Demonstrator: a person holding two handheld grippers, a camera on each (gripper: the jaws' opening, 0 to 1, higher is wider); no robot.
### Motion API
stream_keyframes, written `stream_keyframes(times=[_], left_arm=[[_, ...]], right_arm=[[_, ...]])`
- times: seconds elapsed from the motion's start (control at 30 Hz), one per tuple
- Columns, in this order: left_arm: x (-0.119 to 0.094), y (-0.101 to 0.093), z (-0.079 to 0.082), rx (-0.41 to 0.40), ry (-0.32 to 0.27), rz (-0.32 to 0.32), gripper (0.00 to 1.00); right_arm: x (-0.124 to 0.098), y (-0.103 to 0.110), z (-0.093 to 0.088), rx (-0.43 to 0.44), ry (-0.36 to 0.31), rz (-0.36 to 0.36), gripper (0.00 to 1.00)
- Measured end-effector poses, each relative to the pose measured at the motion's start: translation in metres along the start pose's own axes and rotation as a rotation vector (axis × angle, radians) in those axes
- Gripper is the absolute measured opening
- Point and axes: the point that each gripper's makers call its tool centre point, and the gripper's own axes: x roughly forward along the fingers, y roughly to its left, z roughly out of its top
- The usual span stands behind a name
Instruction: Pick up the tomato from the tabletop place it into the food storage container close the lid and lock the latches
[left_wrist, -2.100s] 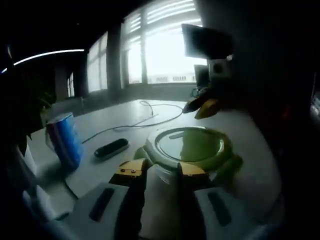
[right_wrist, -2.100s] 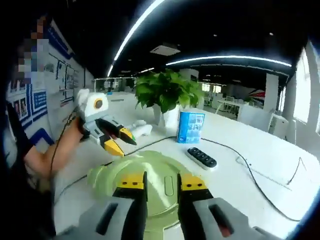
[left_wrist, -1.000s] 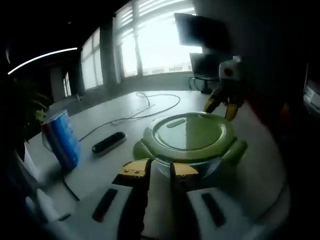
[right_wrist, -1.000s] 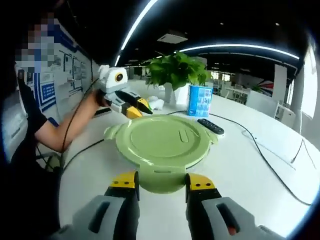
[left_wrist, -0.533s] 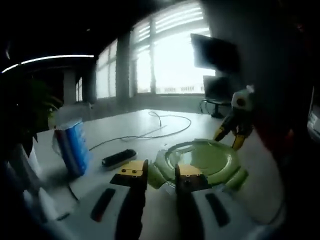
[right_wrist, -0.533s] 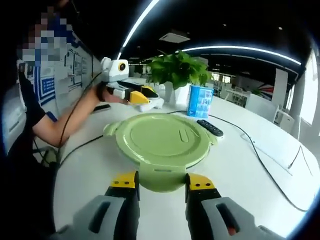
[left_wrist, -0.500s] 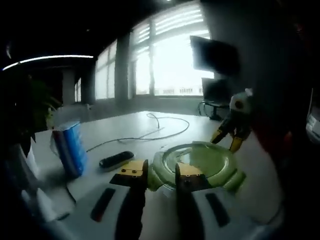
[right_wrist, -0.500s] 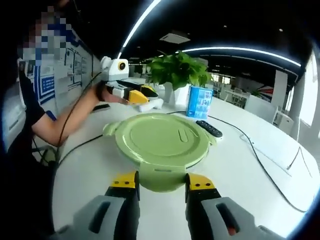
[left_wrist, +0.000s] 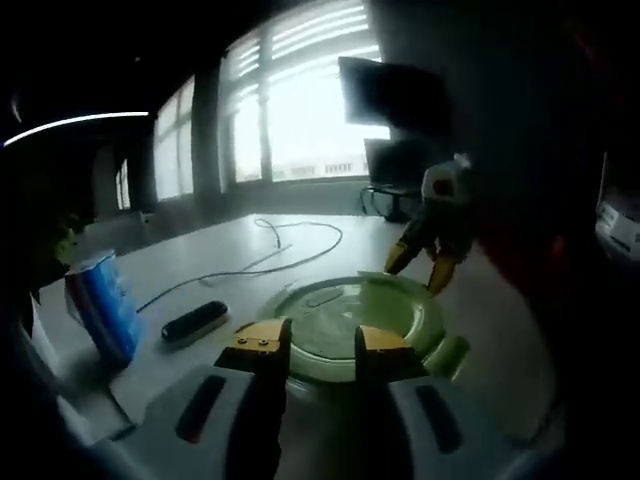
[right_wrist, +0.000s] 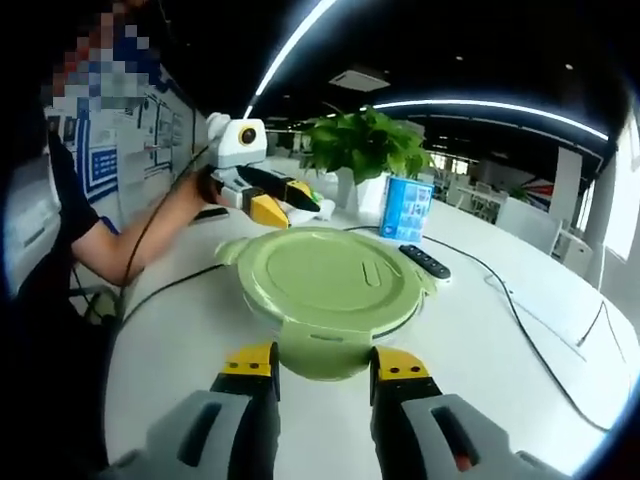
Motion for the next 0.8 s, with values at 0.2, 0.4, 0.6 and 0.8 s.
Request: stream_keyframes(times=[0.2, 0.4, 0.6, 0.8], left_arm=[[0.021, -0.012, 0.012, 0.054, 0.057, -0.062, 0.20], [0.035, -0.014, 0.010, 0.084, 0.195, -0.080, 0.20], [0.045, -0.024, -0.005, 0.070, 0.292, -0.126, 0.20], [0.055, -0.023, -0.020, 0.060, 0.448, -0.146, 0.22]], right_arm=[[0.000, -0.001, -0.001, -0.001, -0.014, 0.004, 0.29], [0.000, 0.000, 0.000, -0.007, -0.011, 0.006, 0.29], [0.000, -0.004, -0.002, -0.015, -0.013, -0.001, 0.29], [0.000, 0.001, -0.002, -0.032, -0.005, 0.010, 0.29]])
